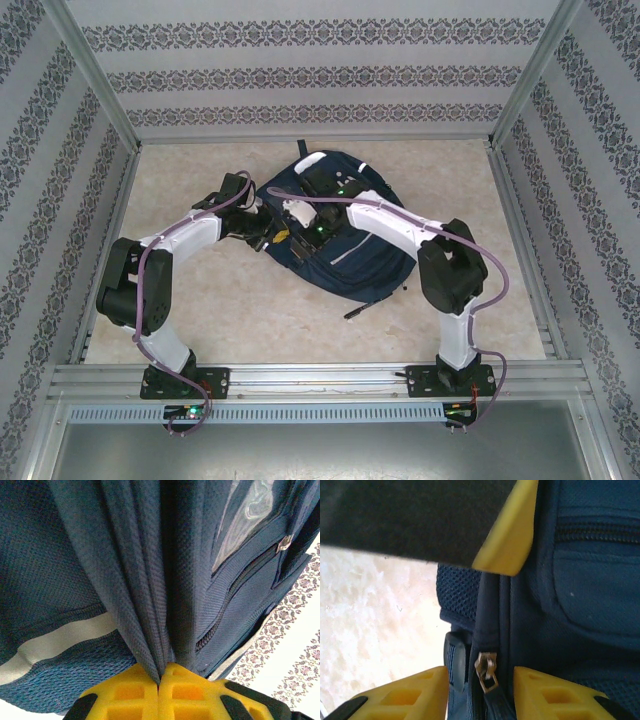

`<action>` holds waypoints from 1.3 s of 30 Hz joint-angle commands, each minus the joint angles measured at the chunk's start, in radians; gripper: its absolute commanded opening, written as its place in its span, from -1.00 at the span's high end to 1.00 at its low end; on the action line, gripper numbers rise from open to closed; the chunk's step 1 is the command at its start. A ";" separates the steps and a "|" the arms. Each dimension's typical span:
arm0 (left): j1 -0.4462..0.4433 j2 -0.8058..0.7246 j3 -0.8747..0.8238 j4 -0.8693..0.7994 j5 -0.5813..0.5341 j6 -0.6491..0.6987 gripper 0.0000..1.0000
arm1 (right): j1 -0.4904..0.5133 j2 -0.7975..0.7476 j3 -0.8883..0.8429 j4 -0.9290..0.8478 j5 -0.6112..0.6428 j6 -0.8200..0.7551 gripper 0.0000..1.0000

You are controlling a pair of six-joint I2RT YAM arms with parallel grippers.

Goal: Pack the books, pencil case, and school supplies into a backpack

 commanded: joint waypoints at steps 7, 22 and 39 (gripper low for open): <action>0.003 -0.005 -0.006 0.047 0.041 -0.005 1.00 | -0.020 0.051 0.047 -0.064 -0.176 0.003 0.43; 0.005 0.006 0.006 0.029 0.026 0.008 1.00 | -0.027 0.017 0.016 -0.091 -0.133 -0.034 0.95; 0.049 0.030 0.052 -0.039 -0.045 0.096 1.00 | 0.035 -0.161 -0.208 -0.150 0.027 -0.041 1.00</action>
